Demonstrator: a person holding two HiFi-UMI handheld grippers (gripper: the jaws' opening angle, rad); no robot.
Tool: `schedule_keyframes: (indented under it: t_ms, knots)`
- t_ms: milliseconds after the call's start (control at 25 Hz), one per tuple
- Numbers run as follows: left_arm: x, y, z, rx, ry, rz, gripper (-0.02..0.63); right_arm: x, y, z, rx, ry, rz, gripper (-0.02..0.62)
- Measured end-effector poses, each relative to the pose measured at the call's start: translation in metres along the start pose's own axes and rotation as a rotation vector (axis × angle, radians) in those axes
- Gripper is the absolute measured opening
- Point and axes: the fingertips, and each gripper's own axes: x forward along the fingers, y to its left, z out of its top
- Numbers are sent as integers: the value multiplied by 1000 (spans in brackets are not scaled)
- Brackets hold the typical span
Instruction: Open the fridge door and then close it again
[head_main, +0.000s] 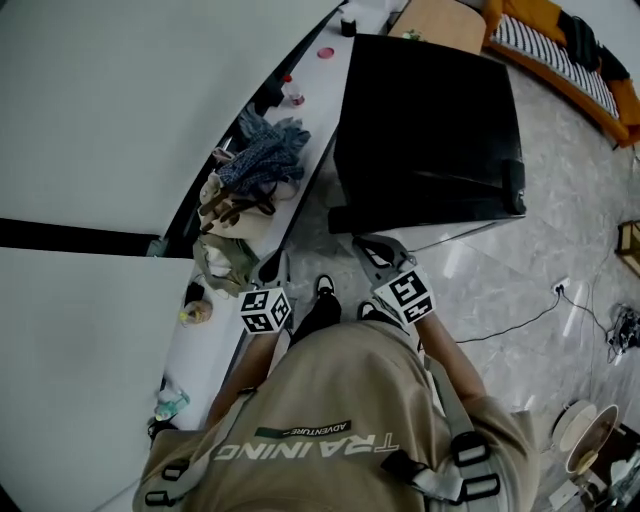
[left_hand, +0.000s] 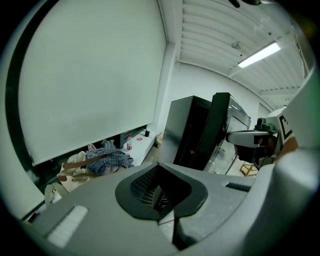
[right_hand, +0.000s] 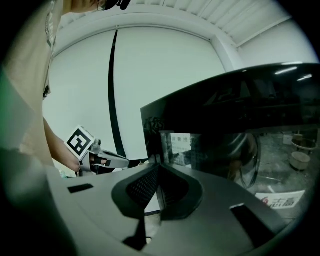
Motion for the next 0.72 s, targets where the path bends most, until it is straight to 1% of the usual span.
schedule_keyframes:
  t_ms: [120,320,480,720]
  knots:
    - [14,12,14,25,-4,-43,0,7,-6,1,25,0,-52,-5]
    - [36,25,30,53,1,-117,0,17,-21,5,21,13,-148,-5]
    - [49,28,37,69,9,-166,0,21,-32,8,33,22,-217,-5]
    - [74,28,43,84,34,-265,0,29,-44,11,36,46,-315,-5]
